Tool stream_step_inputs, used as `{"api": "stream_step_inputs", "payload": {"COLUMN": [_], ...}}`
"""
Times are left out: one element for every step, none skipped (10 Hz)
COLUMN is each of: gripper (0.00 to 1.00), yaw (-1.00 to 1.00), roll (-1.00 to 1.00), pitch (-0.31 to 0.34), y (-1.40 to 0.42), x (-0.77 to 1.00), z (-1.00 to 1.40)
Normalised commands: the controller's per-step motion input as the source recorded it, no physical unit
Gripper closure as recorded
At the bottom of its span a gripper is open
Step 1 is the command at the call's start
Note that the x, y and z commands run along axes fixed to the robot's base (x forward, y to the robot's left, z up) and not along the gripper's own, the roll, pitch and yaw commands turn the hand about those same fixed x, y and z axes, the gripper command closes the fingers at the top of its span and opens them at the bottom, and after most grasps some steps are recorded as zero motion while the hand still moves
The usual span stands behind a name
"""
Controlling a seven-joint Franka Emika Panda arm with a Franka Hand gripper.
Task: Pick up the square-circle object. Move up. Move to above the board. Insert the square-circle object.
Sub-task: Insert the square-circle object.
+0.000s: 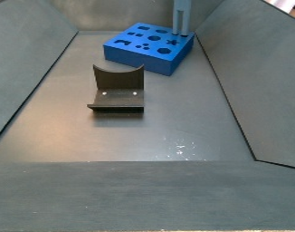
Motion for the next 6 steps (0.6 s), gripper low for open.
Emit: {"api": "stream_step_inputs", "payload": {"gripper": [1.00,1.00,1.00,1.00,1.00,1.00], "yaw": [-0.02,-0.02,-0.04,-0.09,-0.08,-0.02], "roll": [0.00,0.00,-0.01,-0.02,-0.05,-0.09], "pitch": [0.000,0.000,0.000,0.000,0.000,0.007], "y": [0.00,0.00,0.00,0.00,0.00,0.15], "x": [0.00,0.00,0.00,0.02,0.07,0.15], "z": [-0.16,-0.13,-0.03,-0.03,0.00,0.00]}}
